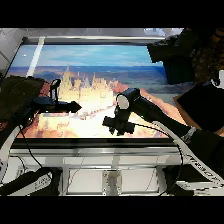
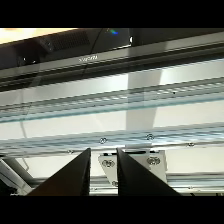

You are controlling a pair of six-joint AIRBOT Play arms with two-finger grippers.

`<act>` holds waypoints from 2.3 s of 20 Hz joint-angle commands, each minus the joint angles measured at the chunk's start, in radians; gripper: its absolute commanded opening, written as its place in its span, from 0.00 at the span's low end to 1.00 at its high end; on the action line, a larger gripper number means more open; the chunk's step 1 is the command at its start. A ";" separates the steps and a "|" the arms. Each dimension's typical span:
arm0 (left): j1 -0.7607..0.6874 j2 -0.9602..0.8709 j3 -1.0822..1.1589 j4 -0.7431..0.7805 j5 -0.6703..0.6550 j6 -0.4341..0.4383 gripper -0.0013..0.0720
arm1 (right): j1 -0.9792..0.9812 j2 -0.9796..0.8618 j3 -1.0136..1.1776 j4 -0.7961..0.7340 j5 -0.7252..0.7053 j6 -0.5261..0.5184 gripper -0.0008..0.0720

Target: Fold the clothes and pants, and hang the long-sleeved shirts on hangers.

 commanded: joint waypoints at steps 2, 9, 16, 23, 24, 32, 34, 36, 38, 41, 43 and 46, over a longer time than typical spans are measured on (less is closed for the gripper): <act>0.001 -0.001 0.000 0.000 0.000 0.000 0.55 | 0.000 0.000 0.001 0.000 0.000 0.000 0.27; 0.001 -0.001 0.000 0.000 0.000 0.000 0.55 | 0.000 0.000 0.001 0.000 0.000 0.000 0.27; 0.001 -0.001 0.000 0.000 0.000 0.000 0.55 | 0.000 0.000 0.001 0.000 0.000 0.000 0.27; 0.001 -0.001 0.000 0.000 0.000 0.000 0.55 | 0.000 0.000 0.001 0.000 0.000 0.000 0.27; 0.001 -0.001 0.000 0.000 0.000 0.000 0.55 | 0.000 0.000 0.001 0.000 -0.001 0.000 0.27; 0.004 -0.001 0.001 0.023 -0.038 0.009 0.28 | 0.000 -0.001 0.001 -0.045 -0.082 -0.057 0.27; 0.018 -0.001 0.002 0.148 -0.061 0.019 0.48 | 0.000 0.000 0.000 -0.084 -0.073 -0.132 0.27; 0.048 -0.001 0.002 0.377 -0.117 -0.042 0.68 | 0.000 0.000 0.000 -0.123 -0.053 -0.307 0.27; 0.097 -0.001 0.002 0.624 -0.174 -0.218 0.68 | 0.000 -0.001 0.000 -0.255 -0.044 -0.586 0.27; 0.187 0.000 0.017 0.967 -0.160 -0.368 0.68 | -0.041 -0.001 0.000 -0.431 -0.057 -0.669 0.23; 0.249 0.000 0.017 1.167 -0.148 -0.444 0.70 | -0.080 -0.001 0.000 -0.426 -0.106 -0.670 0.23; 0.295 0.000 0.035 1.348 -0.159 -0.448 0.70 | -0.112 -0.005 0.000 -0.421 -0.190 -0.772 0.51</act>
